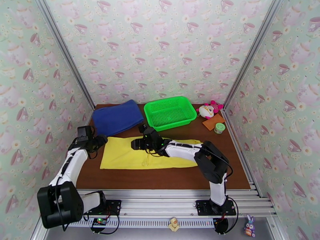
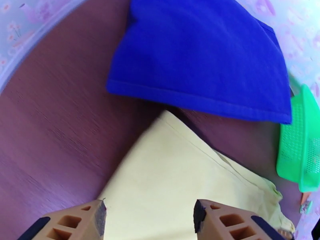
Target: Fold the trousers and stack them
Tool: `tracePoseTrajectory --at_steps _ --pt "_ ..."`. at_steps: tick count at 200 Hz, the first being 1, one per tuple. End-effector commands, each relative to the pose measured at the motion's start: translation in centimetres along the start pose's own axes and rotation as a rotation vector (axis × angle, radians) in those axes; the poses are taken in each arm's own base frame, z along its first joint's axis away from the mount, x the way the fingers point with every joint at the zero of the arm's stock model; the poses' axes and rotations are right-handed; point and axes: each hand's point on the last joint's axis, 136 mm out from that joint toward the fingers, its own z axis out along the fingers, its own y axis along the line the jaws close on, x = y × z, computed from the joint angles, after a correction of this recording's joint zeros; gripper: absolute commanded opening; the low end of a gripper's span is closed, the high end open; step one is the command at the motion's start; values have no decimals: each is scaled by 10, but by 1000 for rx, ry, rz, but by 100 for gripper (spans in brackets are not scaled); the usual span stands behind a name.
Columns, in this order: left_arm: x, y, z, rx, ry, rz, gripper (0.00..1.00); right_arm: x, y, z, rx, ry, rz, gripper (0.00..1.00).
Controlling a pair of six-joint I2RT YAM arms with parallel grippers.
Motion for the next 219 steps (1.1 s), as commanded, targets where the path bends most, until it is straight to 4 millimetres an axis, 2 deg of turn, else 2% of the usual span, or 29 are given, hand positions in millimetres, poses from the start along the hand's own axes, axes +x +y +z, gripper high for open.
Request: tracePoseTrajectory --at_steps 1,38,64,83,117,160,188,219 --pt "-3 14 24 -53 46 54 59 33 -15 15 -29 97 93 69" --pt "20 0 52 69 176 95 57 54 -46 16 84 140 72 69" --pt "35 7 60 49 244 99 57 69 -60 19 118 189 89 69" --pt "44 15 65 27 288 91 56 76 -62 21 116 209 98 69" --pt "51 15 73 39 314 91 54 78 -64 16 123 213 96 70" --pt "60 7 75 96 356 74 31 80 -65 15 122 211 102 70" --pt "62 0 72 130 371 52 0 76 -64 11 123 200 102 70" --pt "57 -11 45 150 362 50 0 57 -64 -11 110 135 98 71"
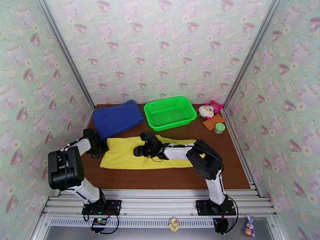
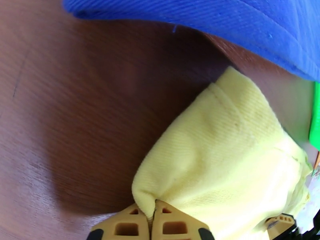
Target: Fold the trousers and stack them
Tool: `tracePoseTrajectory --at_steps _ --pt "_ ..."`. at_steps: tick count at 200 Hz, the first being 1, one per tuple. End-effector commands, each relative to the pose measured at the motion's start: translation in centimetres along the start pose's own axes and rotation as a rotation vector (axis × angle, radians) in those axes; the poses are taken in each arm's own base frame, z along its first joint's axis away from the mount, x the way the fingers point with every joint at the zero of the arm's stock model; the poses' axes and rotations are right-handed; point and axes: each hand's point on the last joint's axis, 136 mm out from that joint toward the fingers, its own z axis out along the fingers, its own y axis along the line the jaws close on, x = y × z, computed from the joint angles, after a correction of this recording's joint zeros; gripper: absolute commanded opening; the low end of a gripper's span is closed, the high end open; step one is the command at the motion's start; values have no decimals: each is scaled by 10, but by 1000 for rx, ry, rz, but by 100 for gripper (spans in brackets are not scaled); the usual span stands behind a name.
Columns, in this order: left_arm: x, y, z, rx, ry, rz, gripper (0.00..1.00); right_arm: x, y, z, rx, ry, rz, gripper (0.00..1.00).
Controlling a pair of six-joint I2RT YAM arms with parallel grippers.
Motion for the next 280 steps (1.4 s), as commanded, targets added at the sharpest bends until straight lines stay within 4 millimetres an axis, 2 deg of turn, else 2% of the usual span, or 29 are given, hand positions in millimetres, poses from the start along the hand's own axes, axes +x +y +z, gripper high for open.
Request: tracePoseTrajectory --at_steps 1,20,37,45,59,80,98,125,141,169,186,199,233,260,280 --pt "2 -19 -26 48 3 6 0 8 -20 -20 47 19 27 71" --pt "11 -25 -51 -17 4 38 0 -5 -29 -46 63 -27 28 72" --pt "21 -23 -69 -114 19 87 0 -15 -48 -74 94 -73 54 73" --pt "17 -28 -83 -142 11 119 0 -16 -63 -87 134 -84 69 73" --pt "18 -25 -100 -205 12 157 0 -16 -96 -109 228 -91 98 73" --pt "11 -17 -127 -298 -31 195 0 -4 -142 -139 342 -90 159 73" --pt "2 -9 -149 -376 -76 225 0 11 -170 -162 452 -72 187 73" --pt "-18 6 -180 -454 -161 198 0 30 -187 -188 571 -51 198 73" --pt "-32 9 -193 -455 -227 154 0 33 -188 -200 609 -61 203 73" --pt "-64 17 -232 -517 -385 106 0 37 -197 -223 728 -45 189 73" --pt "-76 10 -244 -509 -434 110 0 36 -196 -220 720 -20 149 74" --pt "-79 -5 -238 -436 -420 136 0 33 -189 -206 653 9 104 73" --pt "-65 -42 -213 -250 -337 181 0 21 -165 -175 442 -6 44 67" --pt "-54 -58 -210 -189 -321 201 0 8 -145 -165 352 -28 -9 64" --pt "-46 -74 -208 -133 -300 192 0 3 -139 -157 325 -21 -27 62"
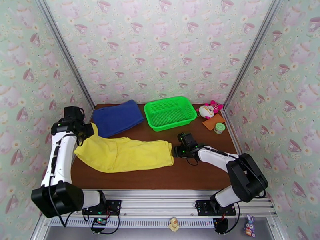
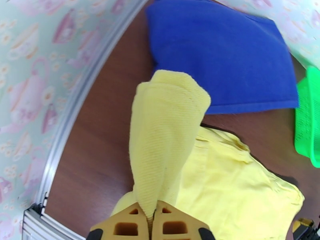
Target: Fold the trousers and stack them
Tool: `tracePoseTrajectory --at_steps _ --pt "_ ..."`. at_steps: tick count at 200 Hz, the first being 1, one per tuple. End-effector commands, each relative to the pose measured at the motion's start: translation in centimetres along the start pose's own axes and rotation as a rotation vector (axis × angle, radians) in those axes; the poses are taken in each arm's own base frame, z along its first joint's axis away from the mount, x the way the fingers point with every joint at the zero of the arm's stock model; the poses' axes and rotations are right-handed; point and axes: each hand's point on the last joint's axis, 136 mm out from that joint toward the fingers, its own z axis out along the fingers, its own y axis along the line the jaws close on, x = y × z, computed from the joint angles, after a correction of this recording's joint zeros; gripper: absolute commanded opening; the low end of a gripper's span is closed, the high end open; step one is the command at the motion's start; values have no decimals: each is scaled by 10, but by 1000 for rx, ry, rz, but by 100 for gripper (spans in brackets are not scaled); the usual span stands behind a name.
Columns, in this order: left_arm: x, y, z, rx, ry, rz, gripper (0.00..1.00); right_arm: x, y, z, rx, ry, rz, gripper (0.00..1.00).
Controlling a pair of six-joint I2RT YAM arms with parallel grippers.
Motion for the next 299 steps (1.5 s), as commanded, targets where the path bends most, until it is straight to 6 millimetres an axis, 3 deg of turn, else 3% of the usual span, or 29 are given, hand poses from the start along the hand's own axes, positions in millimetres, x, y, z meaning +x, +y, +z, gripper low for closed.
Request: tracePoseTrajectory --at_steps 1,44,102,116,139,187,215,265,299 --pt "2 -26 -11 110 -4 -26 0 -21 28 3 -108 -39 -66 62" --pt "32 -69 -3 62 91 -53 0 -8 20 29 -79 42 -26 52" --pt "71 -162 -4 147 118 -103 0 8 15 41 -76 95 -13 27" --pt "82 -183 -4 158 121 -105 0 9 17 43 -84 100 -14 15" --pt "105 -216 -2 156 110 -99 0 10 19 44 -93 101 -12 9" --pt "136 -279 -1 127 15 -75 0 13 23 49 -111 108 -8 7" --pt "144 -311 -5 153 -40 -109 0 16 24 50 -115 113 -8 7" --pt "161 -348 13 148 -41 -156 0 19 24 52 -118 113 -4 7" --pt "175 -365 13 151 -69 -149 0 22 22 52 -113 114 -3 7"
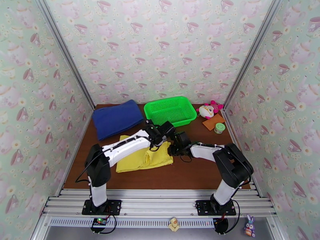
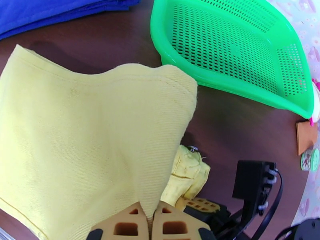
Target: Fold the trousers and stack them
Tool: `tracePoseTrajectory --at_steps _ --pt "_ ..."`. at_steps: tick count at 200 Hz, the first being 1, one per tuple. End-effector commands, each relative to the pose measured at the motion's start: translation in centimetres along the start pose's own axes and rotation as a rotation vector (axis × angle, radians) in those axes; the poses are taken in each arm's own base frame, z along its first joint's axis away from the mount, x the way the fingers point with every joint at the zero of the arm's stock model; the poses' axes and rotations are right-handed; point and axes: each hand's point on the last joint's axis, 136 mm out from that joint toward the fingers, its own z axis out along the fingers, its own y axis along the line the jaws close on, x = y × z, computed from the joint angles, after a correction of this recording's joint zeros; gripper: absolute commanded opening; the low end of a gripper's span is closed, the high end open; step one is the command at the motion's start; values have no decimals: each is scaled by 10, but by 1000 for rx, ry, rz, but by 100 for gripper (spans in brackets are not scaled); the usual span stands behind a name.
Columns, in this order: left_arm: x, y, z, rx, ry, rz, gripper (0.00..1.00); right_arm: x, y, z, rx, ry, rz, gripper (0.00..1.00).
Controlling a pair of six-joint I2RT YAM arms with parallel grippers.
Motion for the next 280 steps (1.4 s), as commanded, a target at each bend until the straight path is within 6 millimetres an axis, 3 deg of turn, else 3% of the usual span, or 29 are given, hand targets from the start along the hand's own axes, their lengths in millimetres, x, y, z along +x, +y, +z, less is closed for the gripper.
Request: tracePoseTrajectory --at_steps 1,37,69,97,107,118,138,152,165,182,202,217,236,263,280 --pt "-2 -23 -8 53 -58 -61 0 27 -7 10 19 73 18 7" --pt "10 -34 12 83 -42 -72 0 26 -5 9 11 66 26 9" --pt "22 -45 16 137 -6 -66 0 20 -4 3 9 33 55 21" --pt "26 -78 10 346 47 19 27 15 -9 -5 42 -5 90 33" --pt "22 -88 1 444 47 59 30 11 -15 -12 68 -36 110 35" --pt "11 -87 -10 494 21 86 33 10 -28 -24 133 -65 141 40" --pt "-9 -68 -29 556 -42 141 37 13 -56 -56 310 -115 172 47" --pt "-18 -53 -44 633 -75 212 46 9 -60 -78 352 -170 162 50" --pt "-22 -41 -60 741 -91 304 50 0 -43 -91 286 -212 112 52" --pt "-31 -6 -59 723 -116 343 58 -14 -8 -98 136 -241 31 56" --pt "-36 41 -44 670 -90 316 59 -26 33 -88 -49 -212 -27 57" --pt "-43 72 -37 641 -84 264 60 -32 46 -73 -71 -178 -63 56" --pt "-48 102 -37 619 -99 219 61 -38 49 -54 -45 -156 -68 57" --pt "-49 129 -46 608 -121 204 65 -38 51 -30 -22 -109 -64 55" --pt "-48 141 -48 601 -128 198 65 -36 54 -18 -22 -78 -66 47"
